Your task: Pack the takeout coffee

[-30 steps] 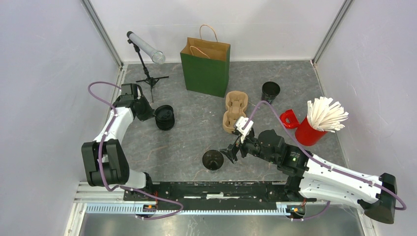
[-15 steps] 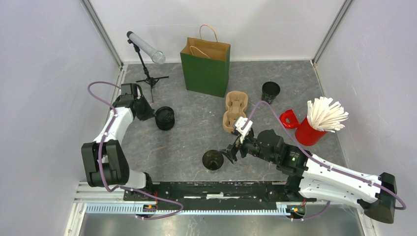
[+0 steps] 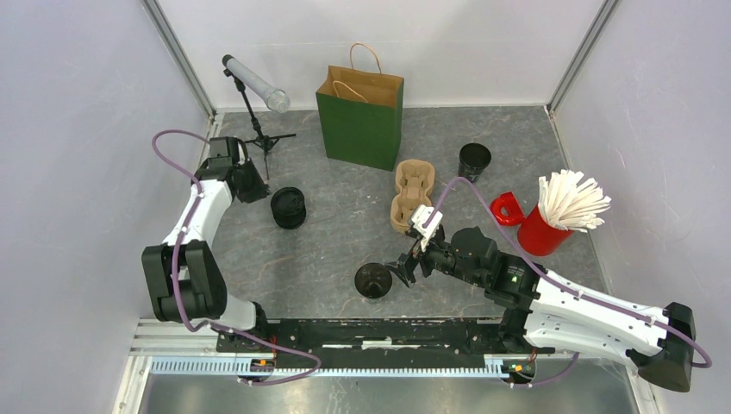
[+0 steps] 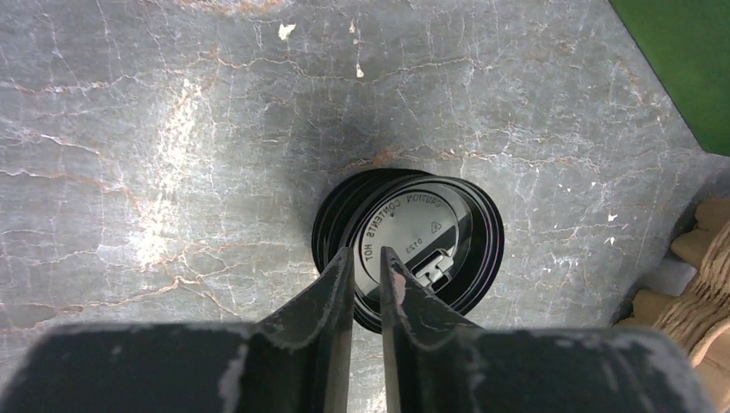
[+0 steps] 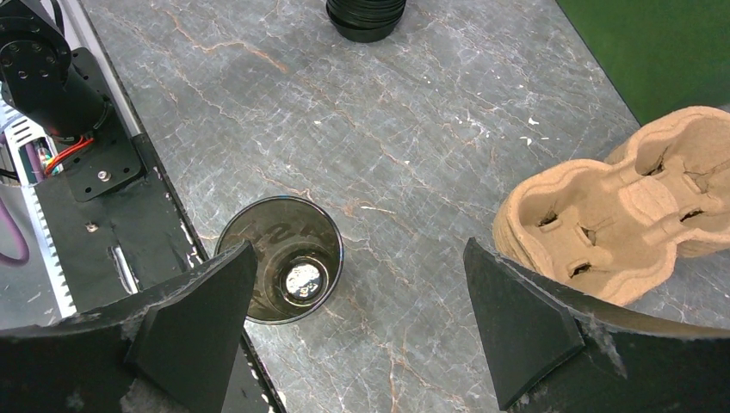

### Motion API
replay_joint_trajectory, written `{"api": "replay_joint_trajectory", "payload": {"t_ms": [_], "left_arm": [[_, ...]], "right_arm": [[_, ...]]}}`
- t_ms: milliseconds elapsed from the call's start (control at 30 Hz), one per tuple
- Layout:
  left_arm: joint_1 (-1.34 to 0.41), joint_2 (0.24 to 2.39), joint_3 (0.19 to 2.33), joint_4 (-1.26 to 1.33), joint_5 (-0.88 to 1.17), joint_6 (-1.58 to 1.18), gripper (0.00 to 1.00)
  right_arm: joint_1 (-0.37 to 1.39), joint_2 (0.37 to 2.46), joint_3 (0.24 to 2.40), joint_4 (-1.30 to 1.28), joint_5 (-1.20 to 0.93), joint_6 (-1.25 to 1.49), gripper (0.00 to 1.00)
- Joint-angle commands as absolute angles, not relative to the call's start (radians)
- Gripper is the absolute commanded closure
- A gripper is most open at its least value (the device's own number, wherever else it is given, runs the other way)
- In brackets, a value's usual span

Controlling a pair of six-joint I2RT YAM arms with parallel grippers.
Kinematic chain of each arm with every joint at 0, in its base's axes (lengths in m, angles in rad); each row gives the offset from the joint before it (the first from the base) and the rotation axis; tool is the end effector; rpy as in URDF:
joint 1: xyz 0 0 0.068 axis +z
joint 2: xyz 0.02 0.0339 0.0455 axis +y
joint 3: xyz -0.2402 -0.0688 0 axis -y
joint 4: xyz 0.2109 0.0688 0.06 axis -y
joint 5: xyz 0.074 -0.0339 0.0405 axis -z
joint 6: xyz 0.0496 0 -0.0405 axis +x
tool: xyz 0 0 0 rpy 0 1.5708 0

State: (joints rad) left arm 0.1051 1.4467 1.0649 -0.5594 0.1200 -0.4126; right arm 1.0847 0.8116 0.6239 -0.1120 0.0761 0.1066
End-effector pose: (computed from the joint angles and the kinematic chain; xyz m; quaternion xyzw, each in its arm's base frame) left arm 0.2800 0.0236 0.2293 -0.2250 0.9223 -0.1037 0.2967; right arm 0.0926 0.1671 0.2709 -0.3579 0.7205 0.3075 0.5082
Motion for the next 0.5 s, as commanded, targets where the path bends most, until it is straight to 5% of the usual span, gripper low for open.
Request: {"api": "replay_joint_trajectory", "payload": {"t_ms": [0,467], "left_arm": [[0.106,1.488,1.137,-0.584,0.124,-0.303,0.74],[-0.173,1.504,1.172,-0.571,0.023,-0.374,0.68]], "right_arm": [[1.091,0.808,0.627,-0.069,0.064,0.101,0.02],[1.091,0.814,0.626,-0.067,0.064,0.1,0.02]]}}
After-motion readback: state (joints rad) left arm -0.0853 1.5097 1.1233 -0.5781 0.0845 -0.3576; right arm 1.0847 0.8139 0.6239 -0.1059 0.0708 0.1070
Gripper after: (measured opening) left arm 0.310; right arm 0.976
